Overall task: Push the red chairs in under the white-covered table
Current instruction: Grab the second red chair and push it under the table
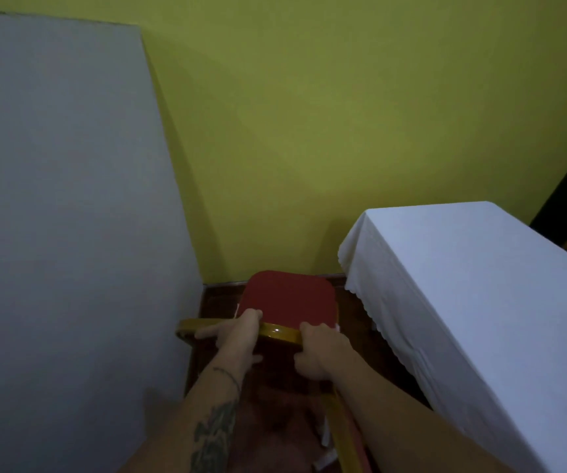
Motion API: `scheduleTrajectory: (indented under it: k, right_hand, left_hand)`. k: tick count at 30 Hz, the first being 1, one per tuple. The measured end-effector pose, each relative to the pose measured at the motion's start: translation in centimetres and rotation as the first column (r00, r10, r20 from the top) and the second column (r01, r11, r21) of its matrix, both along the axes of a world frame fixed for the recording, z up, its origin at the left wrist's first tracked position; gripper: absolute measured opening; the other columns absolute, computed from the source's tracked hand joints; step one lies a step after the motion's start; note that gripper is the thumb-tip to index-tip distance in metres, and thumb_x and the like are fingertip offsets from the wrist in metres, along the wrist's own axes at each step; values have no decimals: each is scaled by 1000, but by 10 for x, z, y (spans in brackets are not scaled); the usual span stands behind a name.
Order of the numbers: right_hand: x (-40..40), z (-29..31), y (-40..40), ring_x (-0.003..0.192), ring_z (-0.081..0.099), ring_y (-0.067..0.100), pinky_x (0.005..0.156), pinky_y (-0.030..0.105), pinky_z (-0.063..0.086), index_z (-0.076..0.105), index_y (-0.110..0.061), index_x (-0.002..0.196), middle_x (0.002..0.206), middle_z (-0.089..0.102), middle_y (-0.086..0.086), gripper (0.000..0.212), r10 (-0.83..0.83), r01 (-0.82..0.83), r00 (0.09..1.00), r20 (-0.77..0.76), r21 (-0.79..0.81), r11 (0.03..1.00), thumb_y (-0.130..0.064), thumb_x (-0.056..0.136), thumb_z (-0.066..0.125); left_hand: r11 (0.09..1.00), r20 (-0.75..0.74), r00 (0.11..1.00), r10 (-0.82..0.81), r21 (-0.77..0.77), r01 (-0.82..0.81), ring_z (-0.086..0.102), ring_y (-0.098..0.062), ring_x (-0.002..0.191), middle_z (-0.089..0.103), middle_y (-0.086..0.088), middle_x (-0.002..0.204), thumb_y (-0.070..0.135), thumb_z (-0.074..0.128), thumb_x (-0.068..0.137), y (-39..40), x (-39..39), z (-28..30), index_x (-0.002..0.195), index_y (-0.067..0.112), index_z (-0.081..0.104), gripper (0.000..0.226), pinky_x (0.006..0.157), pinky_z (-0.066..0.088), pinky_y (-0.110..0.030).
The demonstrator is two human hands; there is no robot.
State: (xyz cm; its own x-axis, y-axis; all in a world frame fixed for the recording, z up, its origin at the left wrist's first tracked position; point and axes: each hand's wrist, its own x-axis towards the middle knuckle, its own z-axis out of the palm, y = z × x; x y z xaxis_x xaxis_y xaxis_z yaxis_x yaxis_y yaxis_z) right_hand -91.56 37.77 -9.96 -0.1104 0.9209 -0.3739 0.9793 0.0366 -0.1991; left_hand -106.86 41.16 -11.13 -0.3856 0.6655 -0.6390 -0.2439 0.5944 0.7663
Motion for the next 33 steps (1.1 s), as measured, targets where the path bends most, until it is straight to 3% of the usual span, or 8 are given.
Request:
scheduleTrajectory:
  k: [2,5,11,15,19,22,25,33]
  right_hand:
    - [5,-2,0,118,59,35,86,39,43,51,-15,131,130,59,13,44,16,-17,1000,10,18,1000,-30,91,62]
    - [1,7,11,114,61,34,80,38,41,57,-12,128,128,60,14,38,106,-112,987,118,46,993,-25,93,63]
    - [-55,17,42,114,64,34,88,43,52,60,-8,132,129,63,14,43,185,-192,968,170,28,981,-26,93,66]
    - [-85,16,62,116,64,35,88,42,52,61,-7,131,130,63,15,39,192,-198,971,140,31,980,-22,95,63]
    - [-96,17,79,115,64,35,88,42,52,59,-6,131,129,61,16,39,159,-160,979,130,-3,987,-24,97,61]
    - [-103,15,85,116,63,36,89,43,53,58,-6,132,130,61,16,42,115,-115,987,116,-7,993,-28,97,61]
    - [-108,13,89,118,64,35,91,43,53,58,-5,132,131,62,15,44,75,-78,991,110,19,997,-30,96,64]
    - [-111,8,102,126,59,36,97,43,48,48,-6,135,137,59,16,44,-56,56,998,5,-22,998,-30,99,57]
  left_hand:
    - [998,-51,997,60,13,-59,55,-35,108,50,-11,127,20,75,72,-1,12,-2,151,9,-32,134,86,58,-59]
    - [998,-149,987,66,7,-65,60,-44,117,51,-26,142,21,75,68,13,8,-11,151,5,-31,135,94,55,-54]
    - [990,-255,960,-112,58,131,66,-38,102,61,-24,125,38,73,40,88,-61,-47,149,-6,1,138,86,59,-52]
    - [967,-310,927,-209,76,244,61,-33,102,56,-16,123,30,75,60,114,-86,-31,146,-9,15,112,90,56,-47]
    - [928,-334,897,-290,130,348,56,-32,112,49,-15,128,23,78,67,139,-94,-24,151,-11,-7,124,93,53,-43]
    - [888,-368,852,-373,124,443,55,-33,115,47,-14,131,34,73,46,155,-98,-24,147,-5,7,127,100,51,-48]
    - [840,-352,814,-462,121,529,57,-33,109,50,-13,122,32,73,51,178,-104,-32,139,-1,23,106,98,53,-51]
    - [738,-304,738,-602,141,660,67,-39,100,64,-23,114,39,78,38,232,-99,-46,133,-2,40,110,84,59,-51]
